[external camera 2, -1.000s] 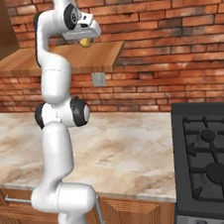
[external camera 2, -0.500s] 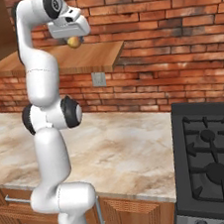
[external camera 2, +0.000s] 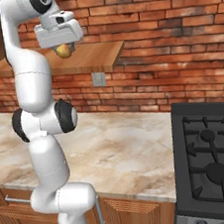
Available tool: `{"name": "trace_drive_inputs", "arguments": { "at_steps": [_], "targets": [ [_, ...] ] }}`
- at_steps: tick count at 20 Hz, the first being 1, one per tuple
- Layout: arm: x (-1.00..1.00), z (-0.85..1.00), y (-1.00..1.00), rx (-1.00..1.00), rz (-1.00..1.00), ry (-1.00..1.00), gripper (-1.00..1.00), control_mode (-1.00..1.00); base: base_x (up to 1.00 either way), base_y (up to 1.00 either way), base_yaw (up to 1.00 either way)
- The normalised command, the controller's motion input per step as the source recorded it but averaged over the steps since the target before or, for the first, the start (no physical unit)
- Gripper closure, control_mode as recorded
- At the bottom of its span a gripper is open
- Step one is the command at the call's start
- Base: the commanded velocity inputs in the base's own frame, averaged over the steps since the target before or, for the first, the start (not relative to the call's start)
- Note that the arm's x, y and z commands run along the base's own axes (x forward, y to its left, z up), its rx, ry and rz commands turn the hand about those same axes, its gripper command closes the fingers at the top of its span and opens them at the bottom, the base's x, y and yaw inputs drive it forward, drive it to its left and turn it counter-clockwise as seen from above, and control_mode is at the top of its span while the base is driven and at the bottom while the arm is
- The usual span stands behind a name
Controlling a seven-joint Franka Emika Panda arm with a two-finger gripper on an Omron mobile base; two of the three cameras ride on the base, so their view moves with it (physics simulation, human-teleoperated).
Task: Pick the mangos from the cabinet and place them in one bowl. Pick the bell pepper from the sink and place it in the other bowl.
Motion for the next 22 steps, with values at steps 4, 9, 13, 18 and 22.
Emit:
{"name": "trace_drive_inputs", "arguments": {
  "at_steps": [4,9,13,18,22],
  "targets": [
    [-1.0,-0.09,-0.26,0.16,0.04,0.07,1.0,-1.0,0.0,0.0,0.0],
    [-1.0,-0.07,-0.33,0.21,0.02,0.0,1.0,-1.0,0.0,0.0,0.0],
    [-1.0,-0.19,-0.15,0.14,0.02,0.0,1.0,-1.0,0.0,0.0,0.0],
    [-1.0,-0.46,-0.03,0.03,0.05,-0.04,1.0,-1.0,0.0,0.0,0.0],
    [-1.0,-0.51,0.0,0.0,0.06,-0.07,1.0,-1.0,0.0,0.0,0.0]
  ]
}}
